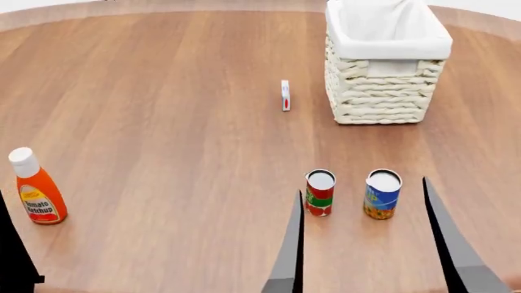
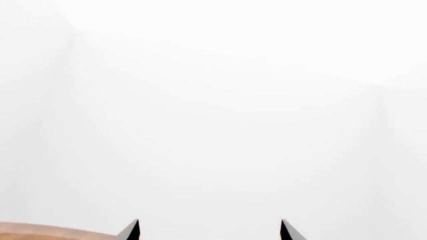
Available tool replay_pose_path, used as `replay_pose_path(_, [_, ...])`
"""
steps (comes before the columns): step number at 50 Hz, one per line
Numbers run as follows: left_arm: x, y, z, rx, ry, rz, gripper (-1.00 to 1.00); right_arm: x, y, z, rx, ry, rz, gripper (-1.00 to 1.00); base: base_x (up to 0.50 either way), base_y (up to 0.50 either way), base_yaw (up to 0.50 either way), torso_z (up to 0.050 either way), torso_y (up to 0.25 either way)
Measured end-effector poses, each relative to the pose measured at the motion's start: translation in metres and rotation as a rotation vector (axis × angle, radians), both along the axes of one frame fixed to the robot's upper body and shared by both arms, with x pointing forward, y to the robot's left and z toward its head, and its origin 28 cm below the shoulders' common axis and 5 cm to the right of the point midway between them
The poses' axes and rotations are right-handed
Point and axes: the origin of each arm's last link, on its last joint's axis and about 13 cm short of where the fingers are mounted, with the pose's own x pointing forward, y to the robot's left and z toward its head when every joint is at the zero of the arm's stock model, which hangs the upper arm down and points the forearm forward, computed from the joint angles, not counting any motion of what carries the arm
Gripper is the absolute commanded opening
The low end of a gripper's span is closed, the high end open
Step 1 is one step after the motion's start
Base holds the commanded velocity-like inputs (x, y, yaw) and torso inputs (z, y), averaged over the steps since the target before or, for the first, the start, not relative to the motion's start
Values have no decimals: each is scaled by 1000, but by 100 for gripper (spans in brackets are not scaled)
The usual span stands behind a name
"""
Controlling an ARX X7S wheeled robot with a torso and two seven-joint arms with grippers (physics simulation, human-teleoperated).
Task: Pick up the alphabet soup and the cream cheese box, and put them in the basket.
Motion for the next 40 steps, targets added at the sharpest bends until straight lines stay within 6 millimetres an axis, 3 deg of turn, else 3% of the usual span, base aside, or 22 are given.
replay_pose_path(40, [3,-3,-4,-17,34,-35,100,0,0,-3,6,34,29,100,203,0,0,0,0])
